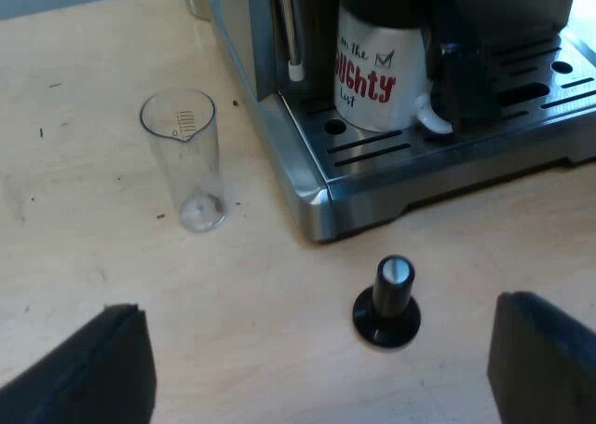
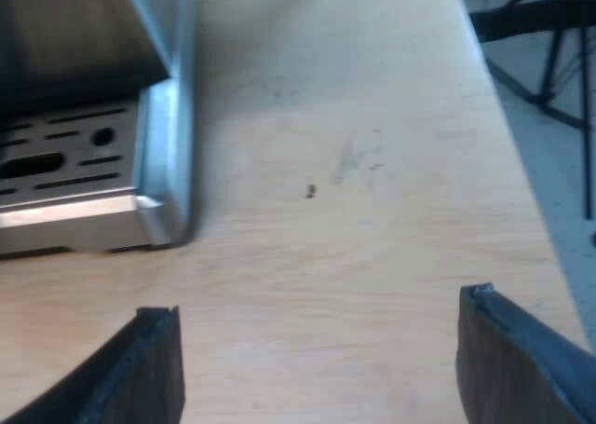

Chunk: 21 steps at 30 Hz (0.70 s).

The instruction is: Remove mug from coffee machine

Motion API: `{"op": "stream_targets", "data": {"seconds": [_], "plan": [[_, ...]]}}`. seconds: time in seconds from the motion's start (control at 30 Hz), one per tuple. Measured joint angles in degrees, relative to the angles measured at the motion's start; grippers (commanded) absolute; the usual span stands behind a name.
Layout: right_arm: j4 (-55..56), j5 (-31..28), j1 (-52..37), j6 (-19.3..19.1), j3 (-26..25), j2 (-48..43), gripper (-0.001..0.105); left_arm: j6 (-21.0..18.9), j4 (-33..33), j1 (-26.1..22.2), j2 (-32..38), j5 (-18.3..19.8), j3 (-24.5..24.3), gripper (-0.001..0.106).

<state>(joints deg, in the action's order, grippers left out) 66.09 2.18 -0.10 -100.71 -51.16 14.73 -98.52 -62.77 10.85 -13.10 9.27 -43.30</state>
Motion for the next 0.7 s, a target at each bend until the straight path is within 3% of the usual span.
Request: {"op": "stream_targets", "data": {"seconds": [0.5, 0.7], "plan": [[-0.7, 4.5, 8.6, -3.2, -8.6, 9.9, 0.063, 0.0, 9.1, 9.4, -1.1, 2.7, -1.3, 0.079], [-2.6, 5.2, 12.8, -3.6, -10.0, 13.2, 0.063, 0.0, 10.7, 10.5, -3.6, 2.9, -1.4, 0.079]]}}
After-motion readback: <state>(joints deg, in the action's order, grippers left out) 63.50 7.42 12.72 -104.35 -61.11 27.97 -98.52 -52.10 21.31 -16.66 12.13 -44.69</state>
